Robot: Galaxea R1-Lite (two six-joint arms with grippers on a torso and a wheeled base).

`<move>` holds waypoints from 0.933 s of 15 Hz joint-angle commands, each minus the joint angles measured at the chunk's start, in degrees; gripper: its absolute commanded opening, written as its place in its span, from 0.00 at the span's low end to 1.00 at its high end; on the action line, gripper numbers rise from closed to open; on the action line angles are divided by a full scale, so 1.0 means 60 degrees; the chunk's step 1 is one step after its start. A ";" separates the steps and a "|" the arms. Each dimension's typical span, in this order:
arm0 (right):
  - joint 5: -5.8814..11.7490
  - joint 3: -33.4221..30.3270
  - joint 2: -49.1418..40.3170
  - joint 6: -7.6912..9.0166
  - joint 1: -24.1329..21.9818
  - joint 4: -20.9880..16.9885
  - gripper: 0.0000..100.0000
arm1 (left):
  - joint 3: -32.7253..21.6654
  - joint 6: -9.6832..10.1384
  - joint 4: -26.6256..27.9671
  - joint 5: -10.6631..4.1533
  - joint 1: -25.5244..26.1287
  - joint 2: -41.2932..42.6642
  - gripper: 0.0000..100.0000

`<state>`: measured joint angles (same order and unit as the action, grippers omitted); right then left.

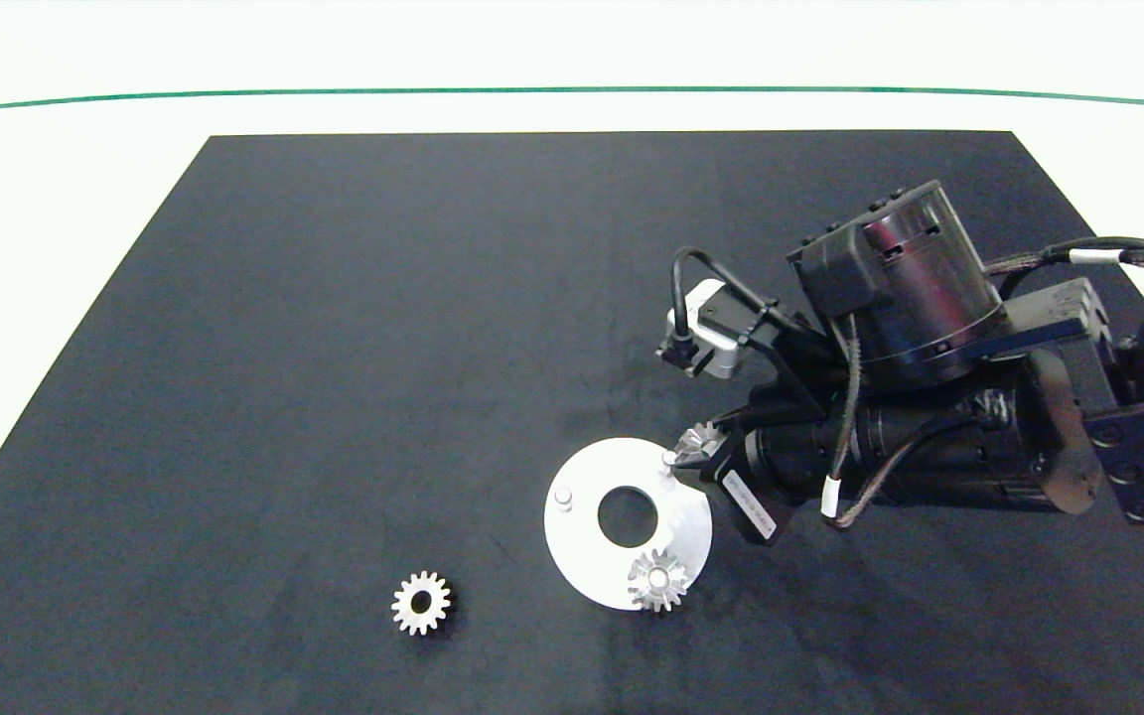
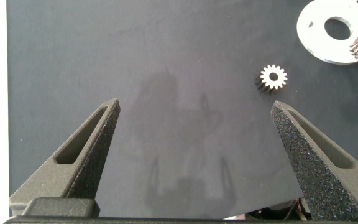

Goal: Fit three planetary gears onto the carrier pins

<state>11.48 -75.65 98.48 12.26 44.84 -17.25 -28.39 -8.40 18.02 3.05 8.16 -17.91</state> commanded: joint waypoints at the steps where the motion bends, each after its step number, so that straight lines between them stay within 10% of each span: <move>1: 0.0005 -0.0135 0.0462 0.0007 -0.0017 -0.0011 0.00 | 0.0015 -0.0006 0.0015 0.0005 0.0003 -0.0018 1.00; 14: -0.0010 -0.0589 0.1019 -0.0037 -0.0266 0.0004 0.00 | 0.0015 0.0038 0.0015 0.0005 0.0003 -0.0033 1.00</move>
<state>11.37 -79.13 104.19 11.92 43.57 -17.20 -28.28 -8.13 18.02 3.06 8.18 -18.04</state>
